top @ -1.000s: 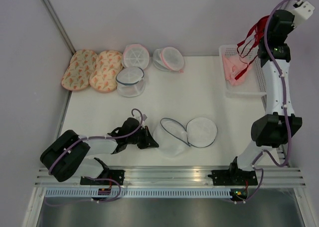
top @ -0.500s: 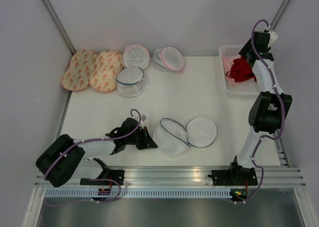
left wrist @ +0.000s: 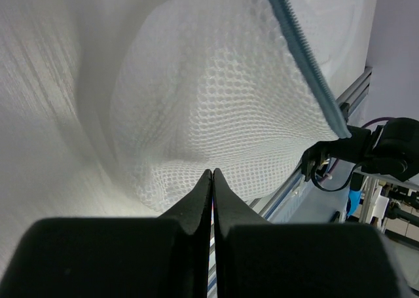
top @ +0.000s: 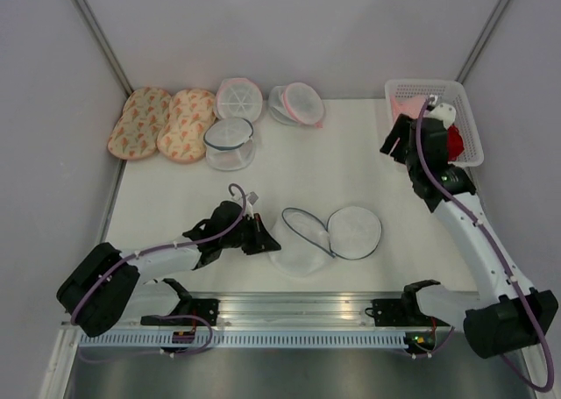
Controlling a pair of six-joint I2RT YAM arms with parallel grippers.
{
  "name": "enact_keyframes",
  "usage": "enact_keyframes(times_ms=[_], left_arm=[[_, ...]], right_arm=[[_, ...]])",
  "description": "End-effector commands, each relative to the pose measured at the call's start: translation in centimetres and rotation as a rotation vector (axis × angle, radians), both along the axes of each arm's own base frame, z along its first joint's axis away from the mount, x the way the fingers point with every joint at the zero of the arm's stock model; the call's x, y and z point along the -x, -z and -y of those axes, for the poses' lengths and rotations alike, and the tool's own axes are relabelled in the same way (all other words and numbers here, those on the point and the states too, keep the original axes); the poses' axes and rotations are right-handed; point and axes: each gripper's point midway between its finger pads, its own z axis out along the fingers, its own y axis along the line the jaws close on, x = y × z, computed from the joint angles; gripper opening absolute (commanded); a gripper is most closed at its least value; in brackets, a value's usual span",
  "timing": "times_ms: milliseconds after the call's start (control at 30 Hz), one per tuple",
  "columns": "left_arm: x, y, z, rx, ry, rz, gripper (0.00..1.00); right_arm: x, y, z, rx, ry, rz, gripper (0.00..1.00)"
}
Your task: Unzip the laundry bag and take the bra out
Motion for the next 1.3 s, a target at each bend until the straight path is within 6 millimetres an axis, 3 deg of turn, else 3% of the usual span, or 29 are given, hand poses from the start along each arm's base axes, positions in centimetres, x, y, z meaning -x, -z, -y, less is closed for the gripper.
enact_keyframes(times_ms=[0, 167, 333, 433, 467, 500, 567, 733, 833, 867, 933, 967, 1100, 1133, 1267], left_arm=[[-1.7, -2.5, 0.6, 0.018, -0.005, 0.108, 0.02], [-2.5, -4.0, 0.5, 0.029, -0.043, 0.143, 0.02], [-3.7, -6.8, 0.5, 0.097, -0.115, 0.215, 0.02], [-4.3, -9.1, 0.4, 0.153, -0.155, 0.278, 0.36], [-4.5, -9.6, 0.2, 0.16, -0.167, 0.292, 0.53], [-4.7, -9.7, -0.1, 0.147, -0.187, 0.294, 0.57], [-5.1, -10.3, -0.4, 0.133, -0.206, 0.314, 0.63], [-5.5, -9.2, -0.8, 0.066, -0.227, 0.284, 0.66], [-5.5, -8.6, -0.6, 0.064, -0.222, 0.27, 0.66], [-5.5, -8.5, -0.6, 0.063, -0.221, 0.268, 0.66], [-5.6, -8.1, -0.5, 0.058, -0.218, 0.259, 0.66], [-5.7, -8.1, -0.4, 0.059, -0.218, 0.26, 0.66], [-5.8, -7.7, -0.6, 0.051, -0.232, 0.257, 0.66], [-5.8, -7.7, -0.6, 0.054, -0.236, 0.255, 0.66], [-6.0, -8.5, -0.8, 0.081, -0.264, 0.272, 0.67]], right_arm=[[5.0, 9.1, 1.5, 0.045, 0.103, -0.251, 0.73], [9.9, 14.3, 0.1, 0.022, 0.078, -0.372, 0.72], [12.3, 17.4, -2.9, -0.098, -0.026, -0.419, 0.73], [13.5, 18.6, -3.7, -0.134, -0.064, -0.42, 0.73], [13.9, 19.3, -3.8, -0.148, -0.069, -0.428, 0.73], [14.2, 19.7, -4.1, -0.162, -0.077, -0.438, 0.74], [14.8, 20.9, -4.8, -0.202, -0.096, -0.467, 0.74], [15.6, 22.4, -5.3, -0.255, -0.097, -0.479, 0.73], [15.8, 22.8, -5.3, -0.274, -0.089, -0.47, 0.61], [15.8, 23.0, -5.4, -0.28, -0.092, -0.459, 0.46], [15.5, 22.8, -5.8, -0.297, -0.111, -0.432, 0.22], [15.3, 22.4, -6.0, -0.307, -0.129, -0.413, 0.01], [14.2, 18.6, -7.1, -0.289, -0.254, -0.284, 0.0], [13.7, 16.4, -7.5, -0.286, -0.295, -0.222, 0.01], [13.3, 11.8, -9.6, -0.24, -0.496, -0.121, 0.01]])
